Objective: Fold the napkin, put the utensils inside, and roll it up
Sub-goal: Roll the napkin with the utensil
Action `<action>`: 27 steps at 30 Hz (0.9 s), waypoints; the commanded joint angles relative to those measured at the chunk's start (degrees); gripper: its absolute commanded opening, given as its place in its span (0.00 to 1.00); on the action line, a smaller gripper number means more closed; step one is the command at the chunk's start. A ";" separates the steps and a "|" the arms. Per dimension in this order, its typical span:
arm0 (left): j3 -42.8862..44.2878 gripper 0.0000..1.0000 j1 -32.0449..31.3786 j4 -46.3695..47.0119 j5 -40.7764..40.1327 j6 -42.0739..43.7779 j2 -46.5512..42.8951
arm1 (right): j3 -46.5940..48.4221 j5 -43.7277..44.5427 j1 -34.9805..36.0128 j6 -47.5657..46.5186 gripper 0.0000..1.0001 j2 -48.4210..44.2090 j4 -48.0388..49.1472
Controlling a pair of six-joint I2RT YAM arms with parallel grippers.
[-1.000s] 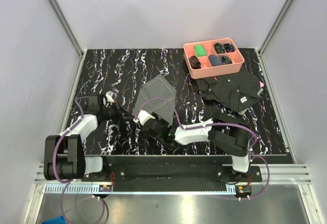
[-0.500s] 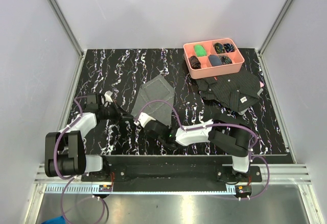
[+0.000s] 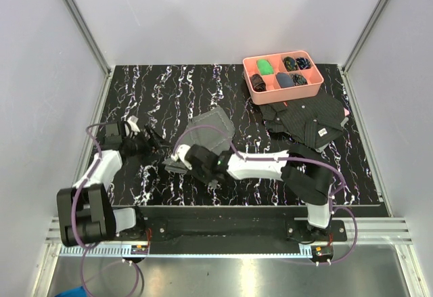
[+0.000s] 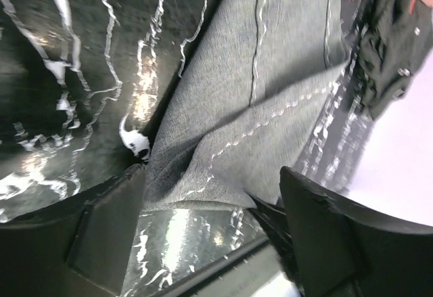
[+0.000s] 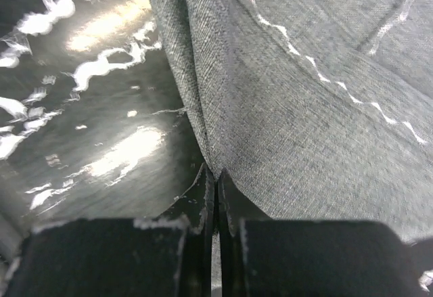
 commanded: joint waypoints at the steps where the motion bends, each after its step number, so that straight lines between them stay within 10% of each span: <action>1: 1.94 0.84 0.12 -3.52 -9.33 3.29 -7.16 | 7.20 -19.47 -6.06 4.96 0.00 1.44 -10.10; 11: -0.70 0.84 -3.38 -8.01 -15.50 3.47 -18.85 | 13.36 -50.40 -18.46 10.67 0.00 11.62 -11.86; 27: -4.83 0.80 -21.58 -5.74 -10.41 -3.91 -15.96 | 12.92 -64.23 -26.29 13.76 0.00 19.63 -7.11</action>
